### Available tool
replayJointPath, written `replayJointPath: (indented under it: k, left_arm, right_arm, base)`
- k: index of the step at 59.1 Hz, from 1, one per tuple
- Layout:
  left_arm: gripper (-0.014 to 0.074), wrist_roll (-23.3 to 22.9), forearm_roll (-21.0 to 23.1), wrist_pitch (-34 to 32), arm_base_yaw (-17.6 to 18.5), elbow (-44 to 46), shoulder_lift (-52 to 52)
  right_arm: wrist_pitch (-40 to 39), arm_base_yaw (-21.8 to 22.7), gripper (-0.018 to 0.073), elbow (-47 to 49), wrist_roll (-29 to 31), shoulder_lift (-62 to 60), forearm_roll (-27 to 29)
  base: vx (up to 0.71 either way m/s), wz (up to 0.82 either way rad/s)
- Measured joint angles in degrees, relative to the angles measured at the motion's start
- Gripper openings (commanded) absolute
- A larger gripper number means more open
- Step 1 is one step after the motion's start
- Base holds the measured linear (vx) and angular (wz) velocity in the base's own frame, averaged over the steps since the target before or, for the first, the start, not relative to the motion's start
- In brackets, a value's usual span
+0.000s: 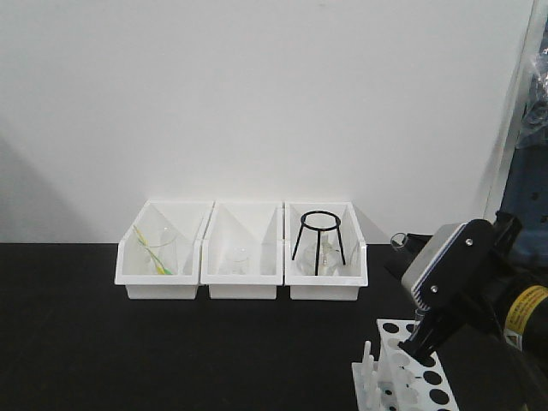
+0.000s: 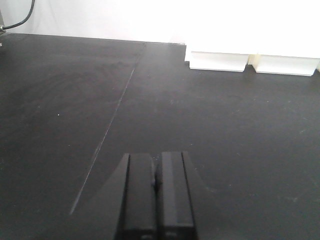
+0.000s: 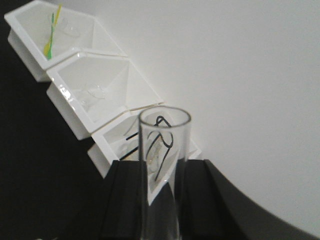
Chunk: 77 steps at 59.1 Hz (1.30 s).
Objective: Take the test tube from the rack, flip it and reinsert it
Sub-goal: 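Close the right gripper and lift the test tube out of the rack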
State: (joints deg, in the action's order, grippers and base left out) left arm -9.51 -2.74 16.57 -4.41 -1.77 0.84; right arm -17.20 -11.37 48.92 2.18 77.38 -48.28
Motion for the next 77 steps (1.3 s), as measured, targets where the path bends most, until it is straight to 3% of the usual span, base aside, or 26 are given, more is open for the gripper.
replayJointPath:
  k: [24, 28, 33, 40, 52, 66, 77]
  left_arm:
    - [-0.0006, 0.0, 0.0, 0.0, 0.0, 0.0, 0.0]
    - [-0.0006, 0.0, 0.0, 0.0, 0.0, 0.0, 0.0]
    - [-0.0006, 0.0, 0.0, 0.0, 0.0, 0.0, 0.0]
    - [-0.0006, 0.0, 0.0, 0.0, 0.0, 0.0, 0.0]
    - [-0.0006, 0.0, 0.0, 0.0, 0.0, 0.0, 0.0]
    - [-0.0006, 0.0, 0.0, 0.0, 0.0, 0.0, 0.0]
    - [-0.0006, 0.0, 0.0, 0.0, 0.0, 0.0, 0.0]
  right_arm:
    - [5.0, 0.0, 0.0090, 3.3, 2.7, 0.0, -38.4]
    - [5.9, 0.0, 0.0090, 3.3, 2.4, 0.0, -41.9]
    - [7.1, 0.0, 0.0092, 3.3, 1.2, 0.0, -42.3]
    - [7.6, 0.0, 0.0092, 3.3, -3.8, 0.0, -38.6]
    - [8.5, 0.0, 0.0096, 3.3, -16.5, 0.0, -25.6]
    - [8.4, 0.0, 0.0100, 3.3, -31.5, 0.0, -3.7]
    - [4.0, 0.0, 0.0100, 3.3, -34.7, 3.0, 12.1]
  base:
    - [0.00, 0.00]
    - [0.00, 0.00]
    - [0.00, 0.00]
    - [0.00, 0.00]
    - [0.00, 0.00]
    - [0.00, 0.00]
    - [0.00, 0.00]
